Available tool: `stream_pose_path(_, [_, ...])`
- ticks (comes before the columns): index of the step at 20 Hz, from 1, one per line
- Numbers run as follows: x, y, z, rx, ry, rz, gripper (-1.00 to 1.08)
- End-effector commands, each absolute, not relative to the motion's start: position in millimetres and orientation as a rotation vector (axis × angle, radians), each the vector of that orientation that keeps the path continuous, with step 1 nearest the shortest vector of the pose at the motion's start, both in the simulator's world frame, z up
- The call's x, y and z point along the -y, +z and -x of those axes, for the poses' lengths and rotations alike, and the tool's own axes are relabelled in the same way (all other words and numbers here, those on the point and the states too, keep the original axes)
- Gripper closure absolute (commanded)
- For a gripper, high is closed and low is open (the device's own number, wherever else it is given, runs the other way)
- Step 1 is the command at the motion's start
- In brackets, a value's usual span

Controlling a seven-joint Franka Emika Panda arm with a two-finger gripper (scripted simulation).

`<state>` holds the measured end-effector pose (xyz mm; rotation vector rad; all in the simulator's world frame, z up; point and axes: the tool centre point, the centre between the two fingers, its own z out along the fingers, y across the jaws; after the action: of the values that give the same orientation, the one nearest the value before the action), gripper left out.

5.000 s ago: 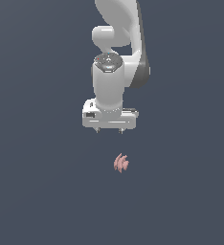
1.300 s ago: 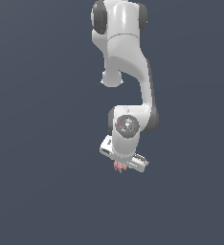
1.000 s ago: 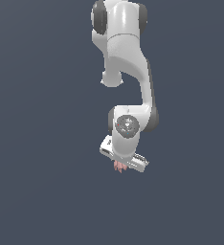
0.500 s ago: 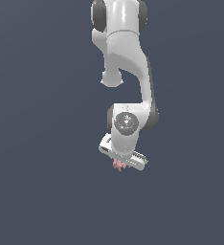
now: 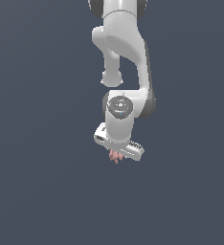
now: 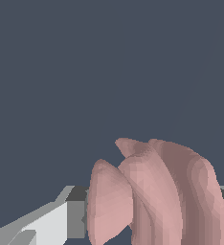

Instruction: Pick up the object and move it to a goal position.

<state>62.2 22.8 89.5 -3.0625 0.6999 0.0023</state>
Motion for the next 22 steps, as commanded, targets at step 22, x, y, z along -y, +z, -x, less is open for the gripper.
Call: stream_pose_path(22, [61, 289, 49, -0.701, 0.002, 3.059, 1.08])
